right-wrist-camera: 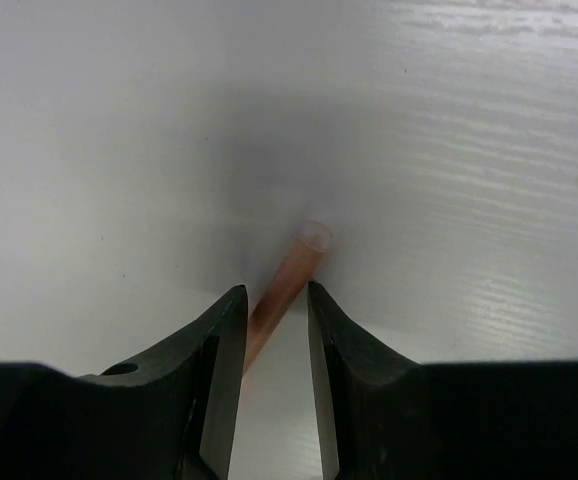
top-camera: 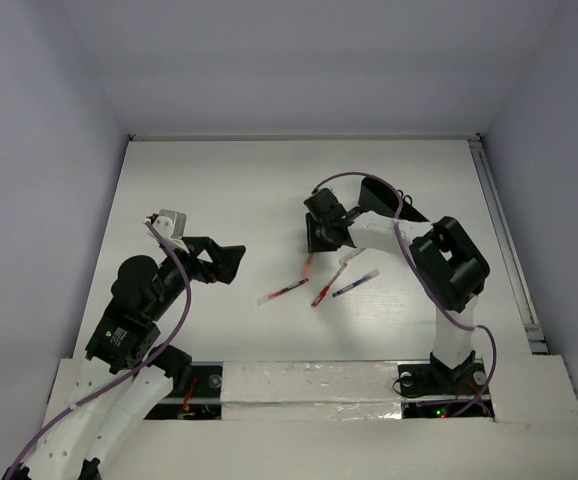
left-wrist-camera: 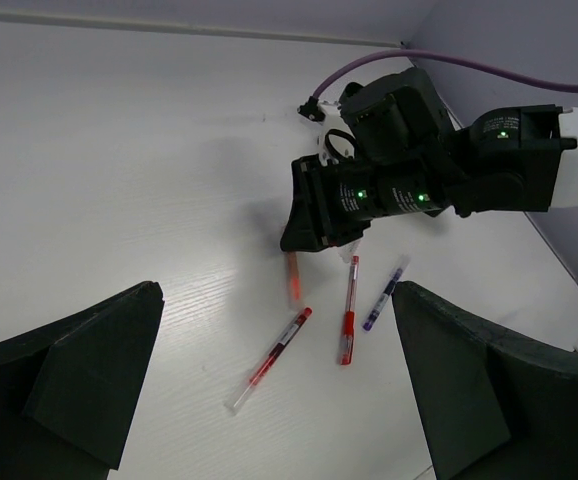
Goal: Sort the stationery into containers
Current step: Pick up the pen from the center of the board.
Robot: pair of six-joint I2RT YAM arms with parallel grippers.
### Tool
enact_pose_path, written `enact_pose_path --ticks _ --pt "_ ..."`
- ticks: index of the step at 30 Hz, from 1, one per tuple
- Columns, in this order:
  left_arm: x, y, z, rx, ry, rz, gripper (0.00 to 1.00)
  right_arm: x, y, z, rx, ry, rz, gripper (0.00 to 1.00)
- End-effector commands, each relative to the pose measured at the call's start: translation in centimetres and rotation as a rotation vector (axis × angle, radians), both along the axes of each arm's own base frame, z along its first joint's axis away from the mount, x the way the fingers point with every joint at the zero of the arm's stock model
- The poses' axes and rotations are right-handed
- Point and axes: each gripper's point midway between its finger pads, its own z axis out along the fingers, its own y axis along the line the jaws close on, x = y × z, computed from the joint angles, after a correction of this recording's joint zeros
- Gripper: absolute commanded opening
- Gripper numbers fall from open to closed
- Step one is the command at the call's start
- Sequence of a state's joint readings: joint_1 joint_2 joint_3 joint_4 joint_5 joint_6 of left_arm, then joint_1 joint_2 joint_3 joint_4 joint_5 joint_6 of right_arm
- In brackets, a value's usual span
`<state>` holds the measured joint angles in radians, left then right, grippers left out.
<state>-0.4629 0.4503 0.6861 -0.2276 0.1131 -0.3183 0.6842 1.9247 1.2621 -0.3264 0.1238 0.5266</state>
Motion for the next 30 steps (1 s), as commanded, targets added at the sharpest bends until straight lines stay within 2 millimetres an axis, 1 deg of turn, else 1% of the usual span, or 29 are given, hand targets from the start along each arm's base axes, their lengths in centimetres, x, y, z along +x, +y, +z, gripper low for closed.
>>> enact_pose_path --ticks 1,4,5,8,11,12,13,17,20,22,24,25,27,30 --pt "0.2 -0.2 1.1 -0.012 -0.051 -0.011 0.99 2.2 0.0 0.6 -0.047 -0.074 -0.029 0.36" --pt "0.2 -0.2 1.0 -0.013 -0.049 -0.011 0.99 2.3 -0.3 0.1 -0.085 -0.064 -0.018 0.36" --pt "0.1 -0.2 1.1 -0.012 -0.051 -0.013 0.99 2.5 -0.2 0.2 -0.087 -0.068 -0.012 0.37" --pt "0.1 -0.2 1.2 -0.014 -0.054 -0.011 0.99 2.9 0.0 -0.2 -0.109 -0.059 -0.002 0.37" --pt "0.1 -0.1 1.2 -0.015 -0.054 -0.009 0.99 3.0 -0.2 -0.7 -0.138 -0.045 0.0 0.34" --pt "0.1 -0.1 1.2 -0.015 -0.054 -0.009 0.99 3.3 0.0 -0.5 -0.137 -0.048 0.001 0.3" --pt "0.1 -0.1 1.2 -0.015 -0.054 -0.009 0.99 3.3 0.1 -0.5 -0.132 -0.042 0.004 0.28" --pt "0.1 -0.1 1.2 -0.016 -0.054 -0.011 0.99 3.1 0.9 -0.8 -0.105 -0.016 0.019 0.27" --pt "0.1 -0.1 1.2 -0.016 -0.056 -0.009 0.99 3.1 1.5 -1.0 -0.076 -0.011 0.019 0.22" --pt "0.0 -0.1 1.3 -0.017 -0.057 -0.011 0.99 3.0 2.5 -0.9 -0.048 -0.014 0.032 0.15" --pt "0.1 -0.1 1.3 -0.017 -0.057 -0.009 0.99 3.4 3.1 -0.7 -0.025 -0.021 0.029 0.05" --pt "0.1 -0.1 1.2 -0.016 -0.056 -0.009 0.99 3.6 3.2 -0.7 -0.021 -0.024 0.027 0.03" --pt "0.1 -0.1 1.2 -0.015 -0.053 -0.009 0.99 4.2 3.7 0.1 -0.005 -0.049 0.02 0.0" --pt "0.1 -0.1 1.2 -0.015 -0.054 -0.009 0.99 5.1 3.9 1.7 0.01 -0.1 0.017 0.0"
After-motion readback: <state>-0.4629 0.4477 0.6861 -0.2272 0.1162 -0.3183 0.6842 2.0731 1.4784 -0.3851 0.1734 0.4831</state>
